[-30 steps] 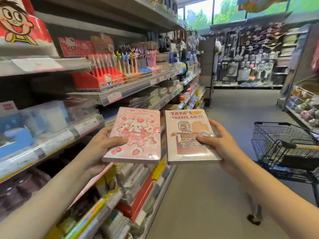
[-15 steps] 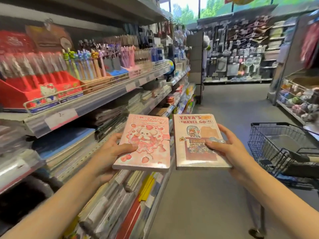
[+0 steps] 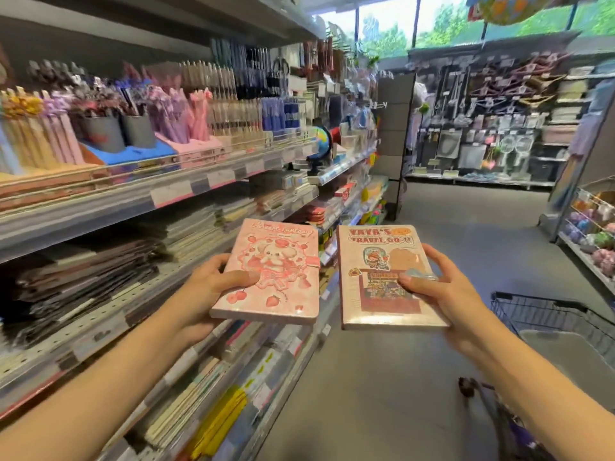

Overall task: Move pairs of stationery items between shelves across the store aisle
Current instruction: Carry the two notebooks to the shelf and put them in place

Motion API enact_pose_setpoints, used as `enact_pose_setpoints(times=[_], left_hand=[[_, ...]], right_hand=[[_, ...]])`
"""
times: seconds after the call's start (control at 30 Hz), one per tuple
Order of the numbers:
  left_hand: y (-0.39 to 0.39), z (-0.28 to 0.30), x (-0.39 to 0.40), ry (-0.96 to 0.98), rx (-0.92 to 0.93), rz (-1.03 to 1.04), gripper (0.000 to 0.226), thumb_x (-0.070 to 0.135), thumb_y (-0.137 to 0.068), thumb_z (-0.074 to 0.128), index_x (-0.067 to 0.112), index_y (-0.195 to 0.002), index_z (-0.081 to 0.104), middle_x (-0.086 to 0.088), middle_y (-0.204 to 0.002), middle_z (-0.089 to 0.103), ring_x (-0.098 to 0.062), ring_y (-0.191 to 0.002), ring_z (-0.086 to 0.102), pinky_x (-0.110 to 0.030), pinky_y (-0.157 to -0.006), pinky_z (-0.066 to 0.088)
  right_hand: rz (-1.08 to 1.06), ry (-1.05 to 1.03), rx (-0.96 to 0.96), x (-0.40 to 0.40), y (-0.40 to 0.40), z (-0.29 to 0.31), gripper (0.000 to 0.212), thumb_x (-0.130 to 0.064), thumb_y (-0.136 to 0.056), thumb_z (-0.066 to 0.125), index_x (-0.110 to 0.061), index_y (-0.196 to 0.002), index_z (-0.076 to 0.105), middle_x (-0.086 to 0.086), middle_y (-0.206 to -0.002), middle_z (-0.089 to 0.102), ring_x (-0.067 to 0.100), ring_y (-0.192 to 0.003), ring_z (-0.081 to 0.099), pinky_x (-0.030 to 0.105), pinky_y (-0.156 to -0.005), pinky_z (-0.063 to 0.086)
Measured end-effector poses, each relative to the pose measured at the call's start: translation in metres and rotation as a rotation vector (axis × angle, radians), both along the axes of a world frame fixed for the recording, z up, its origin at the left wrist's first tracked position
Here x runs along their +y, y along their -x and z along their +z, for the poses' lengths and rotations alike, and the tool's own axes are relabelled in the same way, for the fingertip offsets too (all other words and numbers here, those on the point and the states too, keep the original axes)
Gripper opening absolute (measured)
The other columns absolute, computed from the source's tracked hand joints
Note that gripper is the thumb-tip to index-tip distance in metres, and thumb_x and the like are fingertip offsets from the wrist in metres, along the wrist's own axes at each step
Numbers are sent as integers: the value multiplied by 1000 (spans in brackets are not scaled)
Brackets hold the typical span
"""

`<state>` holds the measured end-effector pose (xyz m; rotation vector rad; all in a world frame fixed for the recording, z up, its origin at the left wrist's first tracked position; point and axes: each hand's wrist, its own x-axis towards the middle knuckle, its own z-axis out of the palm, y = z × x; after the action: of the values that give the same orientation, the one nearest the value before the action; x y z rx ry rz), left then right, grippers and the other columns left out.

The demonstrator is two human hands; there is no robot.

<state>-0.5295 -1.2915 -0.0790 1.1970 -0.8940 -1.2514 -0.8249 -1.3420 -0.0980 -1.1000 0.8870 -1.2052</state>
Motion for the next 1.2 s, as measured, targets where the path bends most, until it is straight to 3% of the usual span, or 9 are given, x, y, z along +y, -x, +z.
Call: enact_pose_setpoints(times=[0.3,0.43,0.5,0.63,0.77,0.9,1.0,1.07,1.2], left_hand=[[17,-5,-125,-51,-29,66,48,0,-70,68,11,-111,48,-20,-97,69,-23,-61,70,-29,-50,59],[10,-9,-194,-40,-18,120,38,-2,-74,66,15,-104,50,-19,-92,73,-25,-63,71,-34,-59,58],[5,-9,-228,-37,-17,145,43,-2,-70,68,13,-106,51,-18,-89,74,-25,-64,71,-36,-60,58],[-6,-2,-291,-30,-28,129,58,0,-67,67,8,-120,44,-26,-101,67,-26,-57,69,-27,-36,52],[-21,-1,-351,-28,-43,149,76,8,-54,72,12,-124,42,-28,-106,67,-32,-73,69,-34,-49,59],[-28,-5,-395,-43,-1,179,74,6,-56,70,9,-124,42,-30,-106,64,-27,-57,69,-28,-41,54],[-36,-10,-422,-48,5,225,74,4,-56,69,8,-125,43,-27,-105,67,-30,-67,71,-32,-49,59],[-40,-12,-439,-47,6,276,69,2,-59,68,7,-124,45,-23,-98,70,-27,-65,71,-32,-53,60],[-43,-16,-470,-56,-6,365,71,7,-54,71,11,-122,48,-15,-79,75,-26,-63,72,-28,-45,56]], right_hand=[[64,-48,-43,-149,-1,-14,68,7,-76,63,-22,-133,42,11,-99,70,22,-59,71,31,-48,58],[82,-38,-35,-226,-9,-15,62,8,-76,62,-25,-126,44,11,-98,69,21,-57,71,30,-48,58],[96,-39,-25,-267,-15,-12,61,7,-76,63,-28,-122,44,12,-97,69,21,-56,71,30,-48,58],[114,-41,9,-351,-27,-1,64,4,-77,64,-26,-129,42,17,-107,67,22,-57,71,33,-50,59],[133,-33,17,-429,-42,1,66,2,-77,65,-26,-132,42,16,-114,64,22,-59,71,32,-49,59],[185,-72,-3,-496,-62,-2,68,4,-78,63,-27,-134,40,15,-104,68,23,-57,71,31,-47,58],[239,-78,19,-543,-79,-2,66,4,-77,64,-24,-133,42,19,-110,67,23,-57,71,31,-48,58],[296,-67,58,-577,-89,-1,60,2,-77,64,-26,-127,46,18,-108,67,22,-58,71,30,-48,58],[435,-34,118,-650,-107,0,48,1,-77,64,-28,-114,54,14,-101,70,23,-64,72,29,-49,57]])
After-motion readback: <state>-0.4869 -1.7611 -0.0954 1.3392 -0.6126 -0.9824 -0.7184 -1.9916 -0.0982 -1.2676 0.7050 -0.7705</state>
